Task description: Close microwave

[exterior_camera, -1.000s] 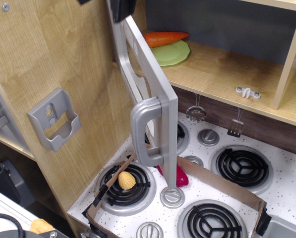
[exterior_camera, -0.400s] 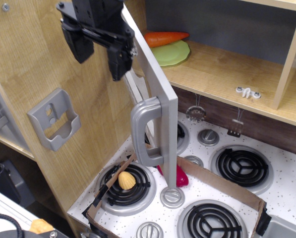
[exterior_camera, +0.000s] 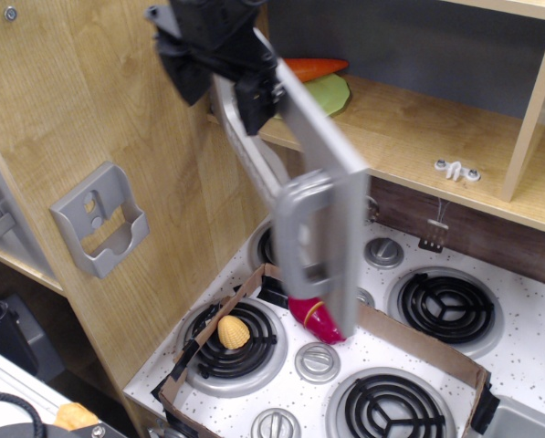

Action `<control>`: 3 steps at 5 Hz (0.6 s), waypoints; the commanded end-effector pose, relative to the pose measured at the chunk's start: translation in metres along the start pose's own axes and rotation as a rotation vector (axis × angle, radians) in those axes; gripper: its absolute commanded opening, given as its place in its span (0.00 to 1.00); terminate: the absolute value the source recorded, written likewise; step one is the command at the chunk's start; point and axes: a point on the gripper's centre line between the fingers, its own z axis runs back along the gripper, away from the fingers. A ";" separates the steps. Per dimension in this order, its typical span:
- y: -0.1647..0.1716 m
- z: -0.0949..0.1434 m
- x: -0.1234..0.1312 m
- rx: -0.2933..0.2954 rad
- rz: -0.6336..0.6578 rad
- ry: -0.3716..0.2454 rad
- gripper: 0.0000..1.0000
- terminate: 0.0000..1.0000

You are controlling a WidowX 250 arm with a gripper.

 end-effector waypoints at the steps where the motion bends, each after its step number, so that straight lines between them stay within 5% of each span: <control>1: -0.006 0.001 0.054 -0.005 -0.081 -0.088 1.00 0.00; 3: -0.014 -0.007 0.081 -0.013 -0.124 -0.147 1.00 0.00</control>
